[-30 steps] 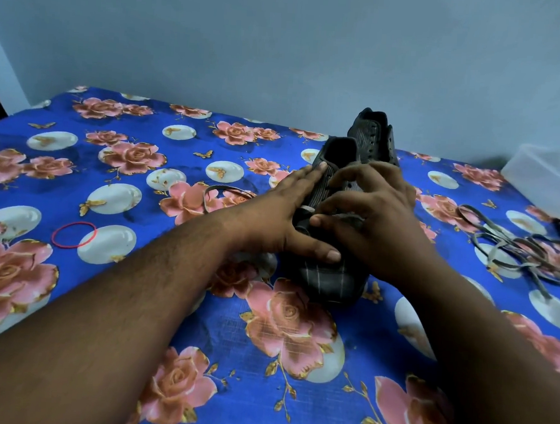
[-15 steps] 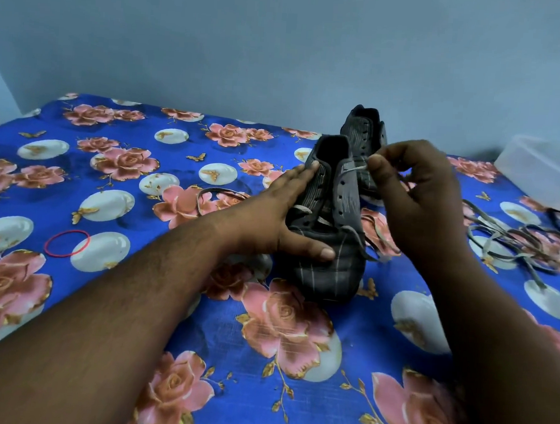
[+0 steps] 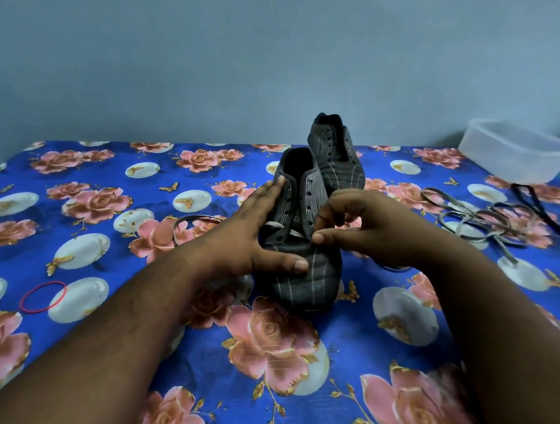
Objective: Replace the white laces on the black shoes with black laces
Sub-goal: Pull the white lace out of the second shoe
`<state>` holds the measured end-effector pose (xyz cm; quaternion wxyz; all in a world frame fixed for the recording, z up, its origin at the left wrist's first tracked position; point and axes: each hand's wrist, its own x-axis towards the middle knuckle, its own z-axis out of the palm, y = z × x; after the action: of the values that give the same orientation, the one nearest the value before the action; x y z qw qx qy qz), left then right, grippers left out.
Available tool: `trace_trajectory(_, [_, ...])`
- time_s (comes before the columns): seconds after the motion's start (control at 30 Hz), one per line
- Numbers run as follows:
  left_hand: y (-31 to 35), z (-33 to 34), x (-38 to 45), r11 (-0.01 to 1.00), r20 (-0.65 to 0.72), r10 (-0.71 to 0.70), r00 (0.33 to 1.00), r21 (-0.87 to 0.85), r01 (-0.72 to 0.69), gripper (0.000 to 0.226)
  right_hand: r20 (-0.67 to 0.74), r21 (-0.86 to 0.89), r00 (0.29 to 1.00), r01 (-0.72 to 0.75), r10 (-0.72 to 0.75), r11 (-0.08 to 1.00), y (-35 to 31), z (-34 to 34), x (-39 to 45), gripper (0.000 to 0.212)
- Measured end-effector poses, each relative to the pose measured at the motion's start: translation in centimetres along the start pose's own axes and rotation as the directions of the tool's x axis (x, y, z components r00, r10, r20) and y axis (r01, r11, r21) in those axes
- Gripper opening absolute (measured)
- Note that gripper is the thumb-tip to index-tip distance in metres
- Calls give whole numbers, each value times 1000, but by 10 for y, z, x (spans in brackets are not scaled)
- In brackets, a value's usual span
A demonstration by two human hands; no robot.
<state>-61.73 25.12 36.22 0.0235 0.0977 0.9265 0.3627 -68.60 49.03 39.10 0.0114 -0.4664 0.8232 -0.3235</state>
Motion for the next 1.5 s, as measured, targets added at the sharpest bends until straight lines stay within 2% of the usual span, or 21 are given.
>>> trace_trajectory(0.1, [1,0,0,1000,-6,2,1000,-11,-2,142,-32,-38,998,47,-48,998,0,1,0,13])
trace_trajectory(0.17, [2,0,0,1000,-6,6,1000,-19,-6,144,-107,-62,991,68,-74,996,0,4,1,13])
trace_trajectory(0.27, [3,-1,-2,999,-8,-1,1000,-32,0,145,-293,58,956,29,-11,998,-3,-2,2,13])
trace_trajectory(0.33, [3,0,-2,1000,-11,-5,1000,-30,4,143,-340,153,939,13,40,988,-4,-10,0,14])
trace_trajectory(0.37, [3,0,-2,1000,-11,-4,1000,-28,4,142,-318,159,947,2,50,987,-5,-12,-3,14])
trace_trajectory(0.43, [3,0,-2,1000,-9,-4,1000,-19,4,142,-186,111,982,-18,39,994,-4,-12,-6,20])
trace_trajectory(0.53, [2,0,-2,1000,-10,5,1000,-13,-5,142,-52,-15,998,41,-42,999,0,-2,-2,23])
trace_trajectory(0.67, [3,0,-2,1000,-12,2,1000,-19,-3,142,-92,25,994,62,-60,998,3,2,2,12])
trace_trajectory(0.83, [4,-2,-2,1000,-16,-7,1000,-20,7,143,-206,210,978,22,22,977,4,3,-1,11])
trace_trajectory(0.93, [4,-2,-3,1000,-12,-10,1000,-17,10,144,-359,371,924,12,132,928,7,2,1,11])
trace_trajectory(1.0, [4,-2,-3,1000,-9,-10,1000,-15,10,144,-532,428,819,41,215,903,12,-6,1,11])
trace_trajectory(1.07, [5,-1,-3,1000,-6,-11,1000,-26,10,145,-630,358,735,-10,250,933,19,-14,-1,12])
trace_trajectory(1.1, [6,-2,-4,999,-2,-11,1000,-31,11,146,-633,291,734,-66,244,955,22,-15,-3,11])
trace_trajectory(1.17, [8,-2,-5,1000,3,-8,1000,-27,8,142,-587,145,786,-136,196,980,23,-13,-5,10])
trace_trajectory(1.27, [7,-2,-4,1000,2,-11,1000,-29,11,139,-421,10,905,-56,55,998,15,-8,-4,32])
trace_trajectory(1.33, [6,-2,-4,1000,4,-10,1000,-30,10,143,-267,-53,963,9,-23,999,14,-3,-3,36])
trace_trajectory(1.4, [5,-2,-3,999,5,-14,1000,-31,14,143,-163,-82,986,27,-40,996,13,3,-1,31])
trace_trajectory(1.5, [5,-1,-3,1000,5,-9,1000,-30,9,143,-167,-21,985,50,-53,999,15,7,1,21])
